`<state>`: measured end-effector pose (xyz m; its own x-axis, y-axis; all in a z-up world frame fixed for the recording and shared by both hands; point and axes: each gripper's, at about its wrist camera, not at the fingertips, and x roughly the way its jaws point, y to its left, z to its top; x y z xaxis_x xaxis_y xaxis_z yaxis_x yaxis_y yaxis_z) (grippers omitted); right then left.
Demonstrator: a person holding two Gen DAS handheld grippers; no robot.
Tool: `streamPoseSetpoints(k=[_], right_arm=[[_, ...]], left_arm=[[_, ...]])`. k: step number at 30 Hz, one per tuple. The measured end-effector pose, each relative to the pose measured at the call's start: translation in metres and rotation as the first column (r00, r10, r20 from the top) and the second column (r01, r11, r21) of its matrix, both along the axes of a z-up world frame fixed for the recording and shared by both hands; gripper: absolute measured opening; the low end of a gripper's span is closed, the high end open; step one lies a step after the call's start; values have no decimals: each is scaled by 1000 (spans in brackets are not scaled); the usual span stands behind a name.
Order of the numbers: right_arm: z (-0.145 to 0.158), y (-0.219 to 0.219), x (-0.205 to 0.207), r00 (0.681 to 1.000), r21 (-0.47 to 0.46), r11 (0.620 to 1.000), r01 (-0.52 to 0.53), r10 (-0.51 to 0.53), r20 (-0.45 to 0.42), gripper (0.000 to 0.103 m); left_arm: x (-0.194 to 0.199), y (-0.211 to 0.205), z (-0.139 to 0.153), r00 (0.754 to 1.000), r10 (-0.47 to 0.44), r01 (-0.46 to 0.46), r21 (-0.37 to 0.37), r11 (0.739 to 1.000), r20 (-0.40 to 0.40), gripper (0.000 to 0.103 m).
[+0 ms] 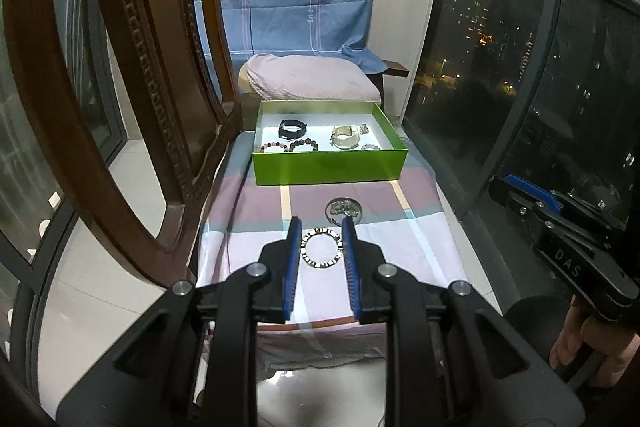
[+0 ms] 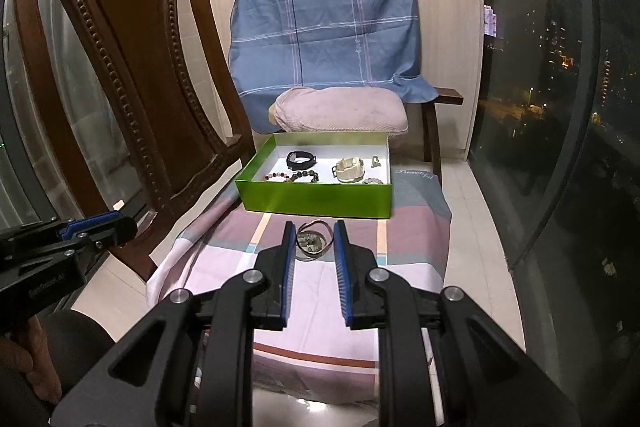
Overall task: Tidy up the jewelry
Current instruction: 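Lift the rhinestone ring with the left tool while the right tool lifts its ring, then lower both rings into the green box and open both tools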
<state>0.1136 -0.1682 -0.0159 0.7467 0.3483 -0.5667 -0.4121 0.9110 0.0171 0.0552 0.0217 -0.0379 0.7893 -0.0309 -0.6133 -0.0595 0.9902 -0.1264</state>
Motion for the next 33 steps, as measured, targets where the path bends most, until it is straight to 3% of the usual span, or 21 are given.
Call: streamPoseSetpoints(k=[22,28,33], right_arm=[[-4,-4,-4,1000,-4,1000,4,-5,-19,19],[5,8,56,1000,21,1000,-22,22,2,19],[3,38,156,999,35,998,-43,44,-5,19]], left_arm=[[10,-3,-9,999,-21,21,-12,1000,-30,20],[75,12,5,999,-41,41,-52,998,-6,21],[187,28,3,999,-30,28,-60,998,-22,21]])
